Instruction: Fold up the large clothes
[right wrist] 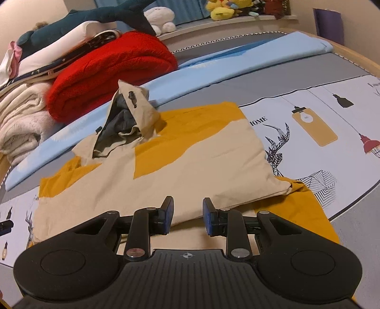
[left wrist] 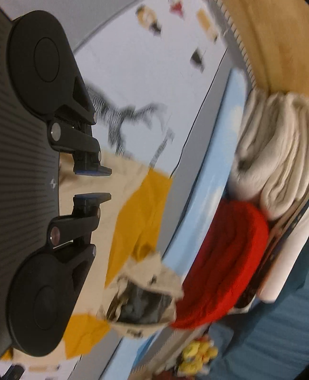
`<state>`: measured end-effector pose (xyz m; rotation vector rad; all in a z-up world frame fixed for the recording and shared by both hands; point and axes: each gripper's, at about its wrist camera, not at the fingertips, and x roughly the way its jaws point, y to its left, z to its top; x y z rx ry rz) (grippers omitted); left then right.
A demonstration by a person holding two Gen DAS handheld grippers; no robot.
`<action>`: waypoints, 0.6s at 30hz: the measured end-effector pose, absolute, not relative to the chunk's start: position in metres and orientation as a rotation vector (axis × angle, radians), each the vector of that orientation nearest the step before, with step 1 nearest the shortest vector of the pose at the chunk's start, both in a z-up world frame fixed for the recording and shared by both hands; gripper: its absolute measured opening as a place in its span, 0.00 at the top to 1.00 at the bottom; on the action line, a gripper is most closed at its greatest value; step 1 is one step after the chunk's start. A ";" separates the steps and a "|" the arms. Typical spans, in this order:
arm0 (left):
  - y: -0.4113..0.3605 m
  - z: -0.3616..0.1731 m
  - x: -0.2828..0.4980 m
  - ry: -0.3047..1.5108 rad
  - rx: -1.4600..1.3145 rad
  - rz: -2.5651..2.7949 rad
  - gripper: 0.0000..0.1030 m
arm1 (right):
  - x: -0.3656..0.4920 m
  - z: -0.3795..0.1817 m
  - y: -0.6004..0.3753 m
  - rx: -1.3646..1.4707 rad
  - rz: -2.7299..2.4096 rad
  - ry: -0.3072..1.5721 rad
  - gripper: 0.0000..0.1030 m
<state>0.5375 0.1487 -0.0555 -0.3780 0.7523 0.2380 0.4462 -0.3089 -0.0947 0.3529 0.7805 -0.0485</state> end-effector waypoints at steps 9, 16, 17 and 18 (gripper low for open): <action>0.163 -0.101 0.554 1.010 -0.440 0.291 0.82 | 0.453 -0.098 -0.311 0.364 -0.062 0.792 0.73; 0.151 -0.106 0.558 0.989 -0.413 0.246 0.76 | 0.456 -0.098 -0.313 0.383 -0.066 0.791 0.73; 0.155 -0.114 0.559 1.023 -0.450 0.254 0.76 | 0.456 -0.098 -0.312 0.383 -0.065 0.791 0.73; 0.160 -0.122 0.560 1.063 -0.493 0.266 0.77 | 0.456 -0.098 -0.312 0.384 -0.064 0.792 0.73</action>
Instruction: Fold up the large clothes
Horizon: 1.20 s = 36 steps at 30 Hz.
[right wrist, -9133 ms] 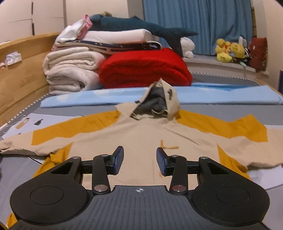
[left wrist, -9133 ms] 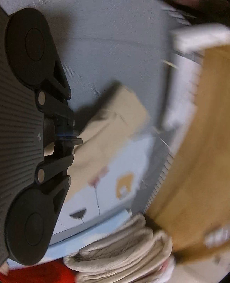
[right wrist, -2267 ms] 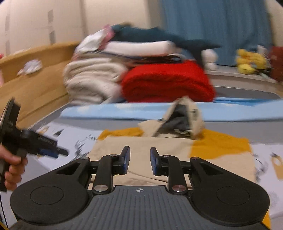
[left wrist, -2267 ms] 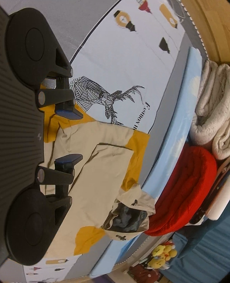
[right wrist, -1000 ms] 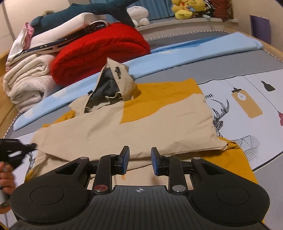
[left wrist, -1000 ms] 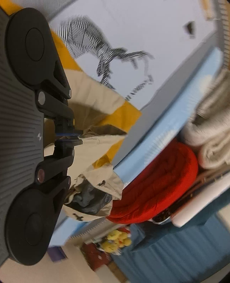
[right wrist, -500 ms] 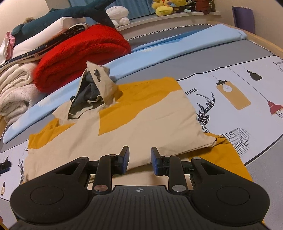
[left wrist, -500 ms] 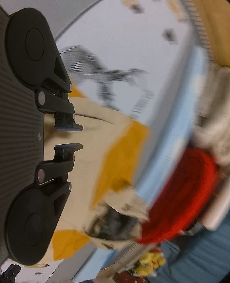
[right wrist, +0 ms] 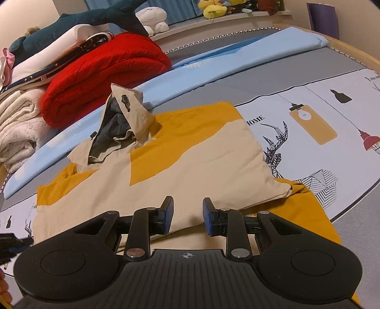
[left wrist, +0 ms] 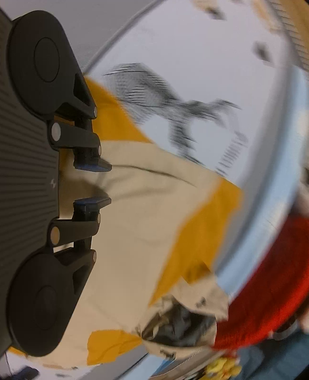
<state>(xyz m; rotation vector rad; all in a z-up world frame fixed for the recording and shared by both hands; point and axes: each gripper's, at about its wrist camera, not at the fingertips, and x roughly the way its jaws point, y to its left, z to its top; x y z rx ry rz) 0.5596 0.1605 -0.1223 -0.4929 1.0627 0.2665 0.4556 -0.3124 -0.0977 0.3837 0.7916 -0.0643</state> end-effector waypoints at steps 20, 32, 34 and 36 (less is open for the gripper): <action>0.115 -0.041 0.533 0.865 -0.237 0.166 0.76 | 0.422 -0.045 -0.290 0.069 -0.048 0.577 0.73; 0.095 -0.009 0.506 0.786 -0.140 0.127 0.76 | 0.375 -0.022 -0.291 -0.045 -0.054 0.444 0.49; 0.092 -0.005 0.503 0.779 -0.135 0.123 0.76 | 0.370 -0.018 -0.296 -0.052 -0.065 0.437 0.48; 0.088 0.000 0.501 0.768 -0.125 0.116 0.76 | 0.365 -0.014 -0.301 -0.062 -0.080 0.429 0.47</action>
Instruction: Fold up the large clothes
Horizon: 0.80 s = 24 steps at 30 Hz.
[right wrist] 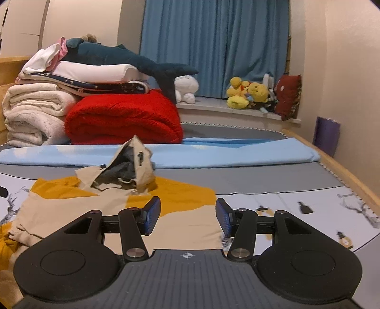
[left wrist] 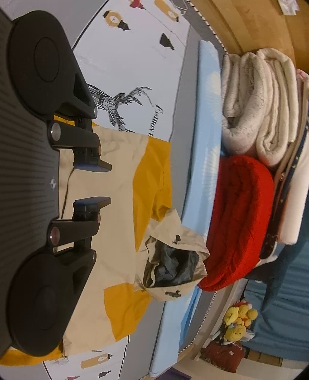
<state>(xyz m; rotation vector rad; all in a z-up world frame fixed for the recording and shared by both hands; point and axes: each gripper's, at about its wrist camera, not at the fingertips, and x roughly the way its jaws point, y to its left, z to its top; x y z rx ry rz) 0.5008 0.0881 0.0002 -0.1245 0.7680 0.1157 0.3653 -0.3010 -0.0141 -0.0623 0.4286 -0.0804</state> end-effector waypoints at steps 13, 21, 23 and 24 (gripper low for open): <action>0.067 0.061 0.569 0.789 -0.146 0.035 0.76 | 0.379 -0.013 -0.326 0.036 -0.087 0.497 0.44; 0.022 0.063 0.711 0.931 -0.118 0.008 0.77 | 0.399 -0.018 -0.343 0.120 -0.034 0.549 0.88; 0.011 0.052 0.744 0.968 -0.116 -0.003 0.77 | 0.405 -0.018 -0.347 0.127 -0.035 0.554 0.88; 0.006 0.046 0.757 0.978 -0.112 -0.002 0.77 | 0.407 -0.018 -0.349 0.129 -0.035 0.557 0.88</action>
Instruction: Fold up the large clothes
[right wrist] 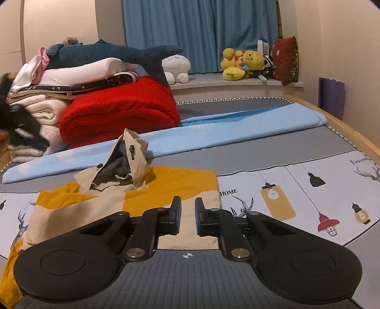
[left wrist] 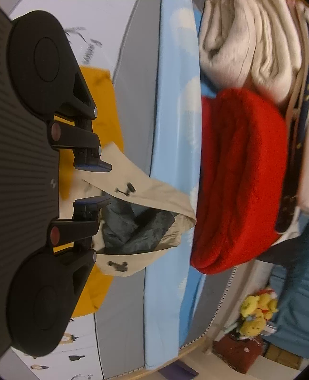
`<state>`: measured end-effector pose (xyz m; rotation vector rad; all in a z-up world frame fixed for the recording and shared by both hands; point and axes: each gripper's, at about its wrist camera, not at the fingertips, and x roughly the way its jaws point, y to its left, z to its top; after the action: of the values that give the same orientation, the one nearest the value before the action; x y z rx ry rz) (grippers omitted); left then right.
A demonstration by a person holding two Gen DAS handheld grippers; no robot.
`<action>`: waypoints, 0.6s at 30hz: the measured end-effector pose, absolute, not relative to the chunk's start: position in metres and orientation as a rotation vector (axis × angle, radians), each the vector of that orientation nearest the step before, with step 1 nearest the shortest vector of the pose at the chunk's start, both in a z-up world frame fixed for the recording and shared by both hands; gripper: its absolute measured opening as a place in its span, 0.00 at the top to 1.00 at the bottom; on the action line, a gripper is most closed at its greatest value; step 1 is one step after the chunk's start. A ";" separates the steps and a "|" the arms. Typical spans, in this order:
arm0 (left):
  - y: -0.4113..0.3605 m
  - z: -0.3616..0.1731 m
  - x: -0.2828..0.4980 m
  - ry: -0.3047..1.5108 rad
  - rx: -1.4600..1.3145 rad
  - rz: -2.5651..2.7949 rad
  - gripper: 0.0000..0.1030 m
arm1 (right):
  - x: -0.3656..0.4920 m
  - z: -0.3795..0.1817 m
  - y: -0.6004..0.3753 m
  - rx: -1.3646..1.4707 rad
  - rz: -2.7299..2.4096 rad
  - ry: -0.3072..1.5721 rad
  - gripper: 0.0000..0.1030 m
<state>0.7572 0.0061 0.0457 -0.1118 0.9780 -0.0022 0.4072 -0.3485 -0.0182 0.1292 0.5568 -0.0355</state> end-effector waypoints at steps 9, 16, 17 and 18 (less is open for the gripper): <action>-0.035 -0.025 0.854 0.994 -0.078 -0.048 0.72 | 0.428 -0.030 -0.362 0.162 -0.069 0.610 0.88; -0.049 -0.077 0.894 0.949 -0.124 -0.007 0.62 | 0.435 -0.042 -0.356 0.136 -0.055 0.647 0.88; -0.049 -0.083 0.898 0.939 -0.127 0.012 0.62 | 0.436 -0.042 -0.358 0.137 -0.059 0.647 0.88; -0.049 -0.087 0.901 0.931 -0.125 0.025 0.62 | 0.437 -0.042 -0.360 0.142 -0.064 0.646 0.88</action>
<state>0.9006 -0.0488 -0.0873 -0.1251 0.9312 0.0253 0.4367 -0.3597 -0.0415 0.1415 0.6459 -0.0637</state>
